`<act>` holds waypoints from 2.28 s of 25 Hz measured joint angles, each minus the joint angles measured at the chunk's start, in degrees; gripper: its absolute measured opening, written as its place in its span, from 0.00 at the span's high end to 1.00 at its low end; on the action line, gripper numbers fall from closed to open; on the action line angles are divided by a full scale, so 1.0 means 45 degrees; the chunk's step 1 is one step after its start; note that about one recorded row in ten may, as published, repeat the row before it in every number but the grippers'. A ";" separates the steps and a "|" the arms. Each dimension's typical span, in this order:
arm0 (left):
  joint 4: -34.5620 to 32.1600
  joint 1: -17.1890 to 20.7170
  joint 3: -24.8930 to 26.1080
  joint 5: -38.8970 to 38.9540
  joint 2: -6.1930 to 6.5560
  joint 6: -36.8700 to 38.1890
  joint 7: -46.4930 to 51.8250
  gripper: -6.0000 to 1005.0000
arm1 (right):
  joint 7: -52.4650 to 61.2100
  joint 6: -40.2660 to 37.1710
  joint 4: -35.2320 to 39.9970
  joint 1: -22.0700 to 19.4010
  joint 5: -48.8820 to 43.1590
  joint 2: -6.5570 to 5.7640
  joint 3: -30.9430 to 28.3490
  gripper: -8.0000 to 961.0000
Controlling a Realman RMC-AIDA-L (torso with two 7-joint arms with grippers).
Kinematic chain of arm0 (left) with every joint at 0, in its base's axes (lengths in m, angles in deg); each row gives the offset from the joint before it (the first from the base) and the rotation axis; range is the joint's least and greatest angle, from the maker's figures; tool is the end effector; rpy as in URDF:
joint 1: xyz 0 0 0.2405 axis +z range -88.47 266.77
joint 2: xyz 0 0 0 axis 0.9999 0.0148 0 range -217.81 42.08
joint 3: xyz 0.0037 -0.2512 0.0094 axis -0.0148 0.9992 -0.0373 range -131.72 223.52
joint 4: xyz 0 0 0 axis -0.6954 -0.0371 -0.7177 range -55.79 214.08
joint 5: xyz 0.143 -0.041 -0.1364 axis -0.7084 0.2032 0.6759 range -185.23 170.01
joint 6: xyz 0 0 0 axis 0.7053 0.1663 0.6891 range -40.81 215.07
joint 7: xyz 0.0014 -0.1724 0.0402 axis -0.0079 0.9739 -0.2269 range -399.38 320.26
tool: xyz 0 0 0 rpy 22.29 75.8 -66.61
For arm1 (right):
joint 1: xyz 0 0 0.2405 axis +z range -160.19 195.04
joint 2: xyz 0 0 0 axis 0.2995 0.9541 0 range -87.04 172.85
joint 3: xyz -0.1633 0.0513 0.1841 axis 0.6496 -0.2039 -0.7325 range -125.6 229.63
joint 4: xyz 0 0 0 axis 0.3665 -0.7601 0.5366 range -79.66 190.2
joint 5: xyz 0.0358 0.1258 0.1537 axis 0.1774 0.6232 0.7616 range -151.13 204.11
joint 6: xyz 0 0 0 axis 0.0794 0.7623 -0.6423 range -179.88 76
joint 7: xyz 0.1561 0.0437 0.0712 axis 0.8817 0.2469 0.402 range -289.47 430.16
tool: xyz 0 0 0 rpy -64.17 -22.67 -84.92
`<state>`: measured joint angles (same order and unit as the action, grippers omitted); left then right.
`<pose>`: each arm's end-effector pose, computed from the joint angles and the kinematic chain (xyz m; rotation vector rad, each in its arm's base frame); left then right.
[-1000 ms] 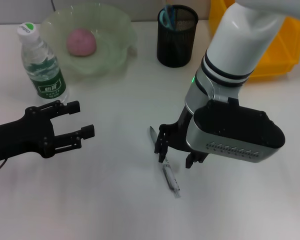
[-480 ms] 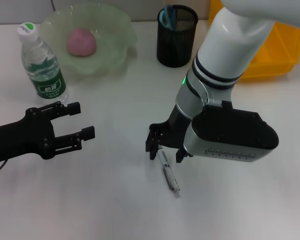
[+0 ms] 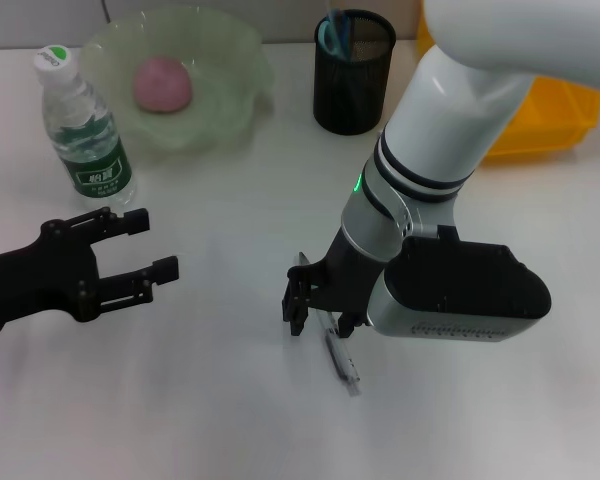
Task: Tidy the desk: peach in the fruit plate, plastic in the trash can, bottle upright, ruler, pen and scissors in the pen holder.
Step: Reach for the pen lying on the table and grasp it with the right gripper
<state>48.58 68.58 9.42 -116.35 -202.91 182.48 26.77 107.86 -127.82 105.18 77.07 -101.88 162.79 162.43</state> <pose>-0.2915 0.2816 -0.0025 -2.6099 -0.6061 -0.8147 0.1172 0.3276 -0.1493 1.8728 1.9398 0.4573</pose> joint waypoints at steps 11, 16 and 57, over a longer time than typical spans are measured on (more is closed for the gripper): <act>0.0011 0.0216 -0.0040 0.0000 0.0234 0.0122 -0.0008 0.22 | -0.0001 0.0051 0.0242 -0.0167 0.0051 0.0000 0.0260 0.45; -0.0083 0.0178 -0.0046 0.0003 0.0276 0.0403 -0.0024 0.22 | 0.0000 0.0005 0.0271 -0.0169 0.0042 0.0000 0.0268 0.45; -0.0122 0.0025 -0.0031 0.0004 0.0114 0.0411 -0.0210 0.22 | 0.0113 0.0114 -0.0223 0.0086 -0.0189 0.0001 0.0261 0.67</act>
<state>48.03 68.69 9.28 -116.33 -202.40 184.33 25.83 108.37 -127.31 104.18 77.46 -102.73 162.79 163.60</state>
